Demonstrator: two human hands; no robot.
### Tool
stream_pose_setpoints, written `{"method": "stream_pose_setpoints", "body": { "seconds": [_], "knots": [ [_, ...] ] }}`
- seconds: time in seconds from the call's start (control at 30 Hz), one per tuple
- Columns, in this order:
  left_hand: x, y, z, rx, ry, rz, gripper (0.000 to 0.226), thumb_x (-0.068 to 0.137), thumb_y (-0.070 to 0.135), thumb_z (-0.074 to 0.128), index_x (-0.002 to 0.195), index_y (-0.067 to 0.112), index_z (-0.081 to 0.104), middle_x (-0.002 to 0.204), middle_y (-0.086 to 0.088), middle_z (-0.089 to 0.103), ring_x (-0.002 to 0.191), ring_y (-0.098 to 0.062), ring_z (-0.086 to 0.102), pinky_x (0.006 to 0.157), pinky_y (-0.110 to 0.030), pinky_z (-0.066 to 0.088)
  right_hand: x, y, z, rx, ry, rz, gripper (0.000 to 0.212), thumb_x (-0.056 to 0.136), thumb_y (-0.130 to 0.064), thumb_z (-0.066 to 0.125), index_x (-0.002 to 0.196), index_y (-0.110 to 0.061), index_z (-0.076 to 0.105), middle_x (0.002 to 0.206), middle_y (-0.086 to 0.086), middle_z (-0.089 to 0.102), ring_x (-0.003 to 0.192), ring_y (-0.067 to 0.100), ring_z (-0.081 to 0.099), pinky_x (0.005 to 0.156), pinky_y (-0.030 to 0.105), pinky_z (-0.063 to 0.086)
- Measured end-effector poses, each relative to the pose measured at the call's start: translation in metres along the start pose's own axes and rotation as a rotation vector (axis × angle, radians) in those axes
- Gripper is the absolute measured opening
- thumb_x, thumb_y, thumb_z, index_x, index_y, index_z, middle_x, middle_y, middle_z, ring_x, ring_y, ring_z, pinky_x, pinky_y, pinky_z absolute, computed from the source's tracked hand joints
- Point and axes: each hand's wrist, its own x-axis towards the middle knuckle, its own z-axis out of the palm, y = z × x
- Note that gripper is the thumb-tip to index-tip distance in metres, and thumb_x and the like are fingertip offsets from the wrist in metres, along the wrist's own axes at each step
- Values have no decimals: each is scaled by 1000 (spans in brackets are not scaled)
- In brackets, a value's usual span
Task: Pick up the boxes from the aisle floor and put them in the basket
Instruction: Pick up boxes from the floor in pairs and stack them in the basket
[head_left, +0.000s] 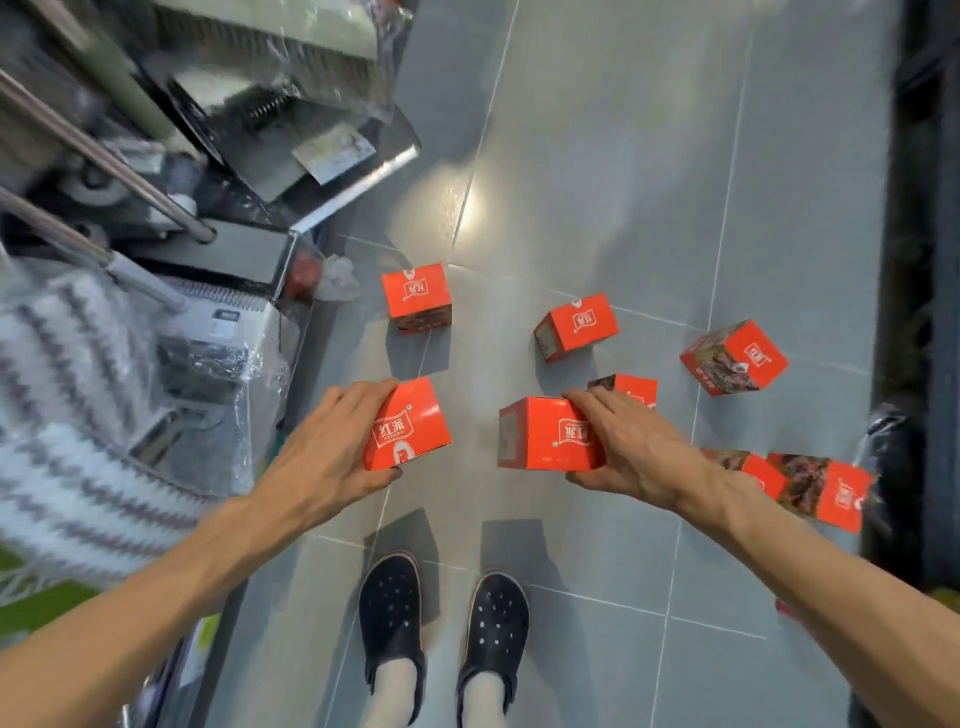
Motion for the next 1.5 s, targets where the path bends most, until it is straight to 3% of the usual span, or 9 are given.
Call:
{"method": "stream_pose_setpoints", "body": {
  "seconds": [0.13,0.23,0.43,0.57,0.73,0.93,1.27,1.4,1.5],
  "knots": [
    [-6,48,-113,12,79,59,96,69,54,78,147,28,28,132,7,47,109,-17,43,90,-40,44,-22,-40,-136,41,99,31,88,68,-55,75,139,-21,35,126,3,56,108,24,55,88,39,48],
    [-20,85,-203,24,117,120,96,69,61,74,148,30,27,133,10,46,109,-14,43,93,-36,41,-47,-76,-236,59,162,53,90,68,-61,73,140,-22,36,130,-1,54,115,21,54,93,31,44],
    [-89,171,-395,64,200,218,98,72,72,66,149,24,29,135,-1,49,118,-20,48,102,-38,38,-121,-170,-429,98,301,10,93,70,-55,80,145,-24,35,137,-3,49,123,16,48,96,21,34],
    [-155,229,-500,114,333,243,93,71,66,65,144,16,38,128,-6,54,112,-19,47,98,-37,37,-170,-230,-528,77,379,-83,90,72,-47,82,145,-21,36,136,-1,49,124,18,47,101,27,37],
    [-231,269,-572,160,448,103,101,72,75,66,151,29,24,134,7,47,112,-8,41,99,-38,42,-210,-282,-602,81,451,-169,93,68,-61,78,144,-30,34,133,-4,51,114,15,50,97,33,44],
    [-332,309,-591,92,646,-56,103,69,81,64,151,31,26,135,10,44,119,-8,40,103,-41,41,-231,-338,-646,119,403,-417,92,65,-70,76,140,-36,36,124,-11,49,108,9,50,93,39,51],
    [-554,362,-511,96,955,-545,102,66,81,62,149,28,36,141,2,49,125,-17,45,106,-33,34,-263,-502,-626,44,123,-871,93,65,-67,76,142,-32,37,121,-12,50,101,7,58,86,35,56],
    [-668,401,-461,129,1039,-748,95,71,70,72,147,22,40,137,0,52,117,-6,41,100,-9,23,-297,-590,-581,7,-1,-1041,97,58,-72,79,138,-30,44,116,-7,59,95,11,64,81,40,58],
    [-754,434,-413,102,1093,-941,95,74,70,71,150,27,34,133,7,48,116,-8,41,101,-25,33,-344,-659,-539,-62,-48,-1194,91,59,-69,80,134,-28,50,111,-7,62,90,7,63,79,30,56]
  ]
}}
